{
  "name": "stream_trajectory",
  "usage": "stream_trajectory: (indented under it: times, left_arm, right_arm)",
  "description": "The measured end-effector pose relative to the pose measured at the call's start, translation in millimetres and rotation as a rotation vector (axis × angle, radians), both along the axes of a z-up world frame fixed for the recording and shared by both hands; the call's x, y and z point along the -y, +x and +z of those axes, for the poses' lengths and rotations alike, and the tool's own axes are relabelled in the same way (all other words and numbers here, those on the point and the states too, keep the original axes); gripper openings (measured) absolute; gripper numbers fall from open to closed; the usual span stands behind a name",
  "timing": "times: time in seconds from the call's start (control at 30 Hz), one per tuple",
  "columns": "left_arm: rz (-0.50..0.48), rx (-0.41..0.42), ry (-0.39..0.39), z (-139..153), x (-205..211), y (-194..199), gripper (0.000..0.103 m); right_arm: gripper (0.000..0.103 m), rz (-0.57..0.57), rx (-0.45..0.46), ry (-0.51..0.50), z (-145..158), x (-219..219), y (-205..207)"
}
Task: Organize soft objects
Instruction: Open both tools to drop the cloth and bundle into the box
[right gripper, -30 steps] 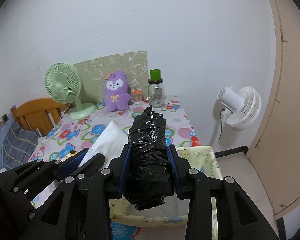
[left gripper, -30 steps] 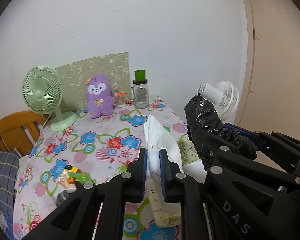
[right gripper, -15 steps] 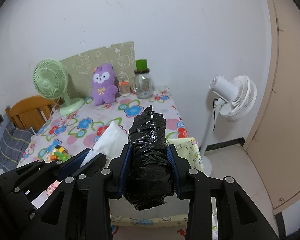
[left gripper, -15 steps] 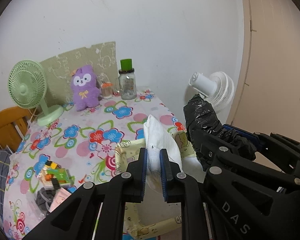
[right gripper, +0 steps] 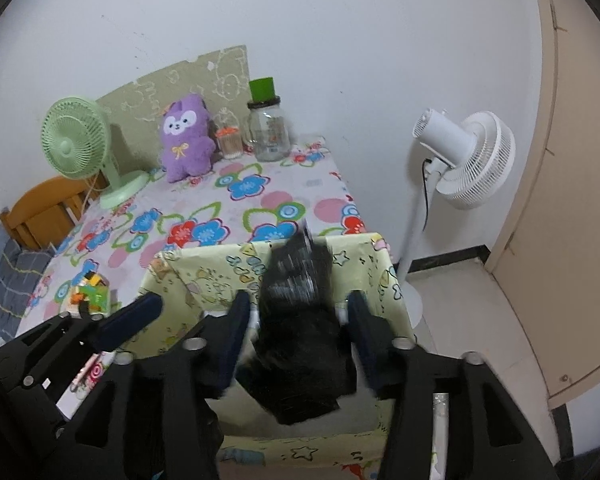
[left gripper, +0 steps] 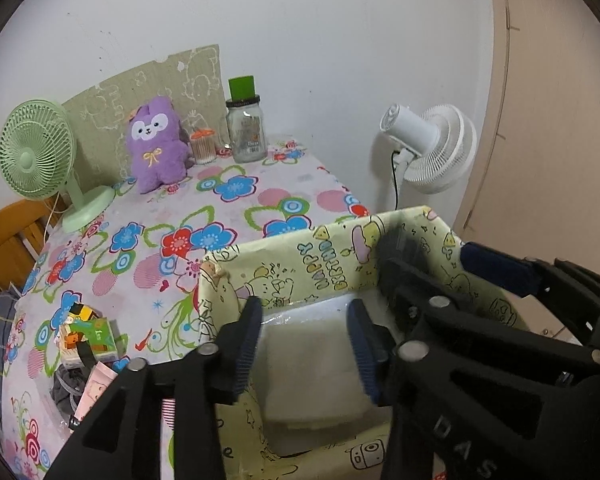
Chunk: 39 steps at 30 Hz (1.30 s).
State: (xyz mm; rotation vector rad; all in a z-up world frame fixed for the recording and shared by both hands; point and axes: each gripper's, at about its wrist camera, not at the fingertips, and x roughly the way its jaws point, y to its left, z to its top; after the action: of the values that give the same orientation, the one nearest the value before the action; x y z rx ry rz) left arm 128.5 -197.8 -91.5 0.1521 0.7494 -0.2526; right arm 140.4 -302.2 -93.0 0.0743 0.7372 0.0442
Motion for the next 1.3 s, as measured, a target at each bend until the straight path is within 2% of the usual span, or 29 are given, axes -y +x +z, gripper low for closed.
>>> stream_trajectory:
  times: [0.1,0.2,0.37,0.6,1.3]
  left_arm:
    - [0.001,-0.006,0.010,-2,1,2,0.075]
    - [-0.002,-0.015,-0.004,-2,0,3,0.085]
    - [0.010,-0.001,-0.006,2,-4,3,0.093]
    - [0.011,0.024,-0.009,14,-13,-2,0.096]
    - [0.021,0.117,-0.040,53,-64,-29,0.098]
  right_arm:
    - [0.074,-0.008,-0.016,0.013,-4,4,2]
    - [0.081,-0.022,-0.013,0.016,-3,6,3]
    - [0.091,-0.034,-0.002,0.025,1,6,3]
    - [0.096,-0.034,0.032,0.023,13,-3,-5]
    - [0.096,-0.016,0.133,-0.016,55,-58,-35]
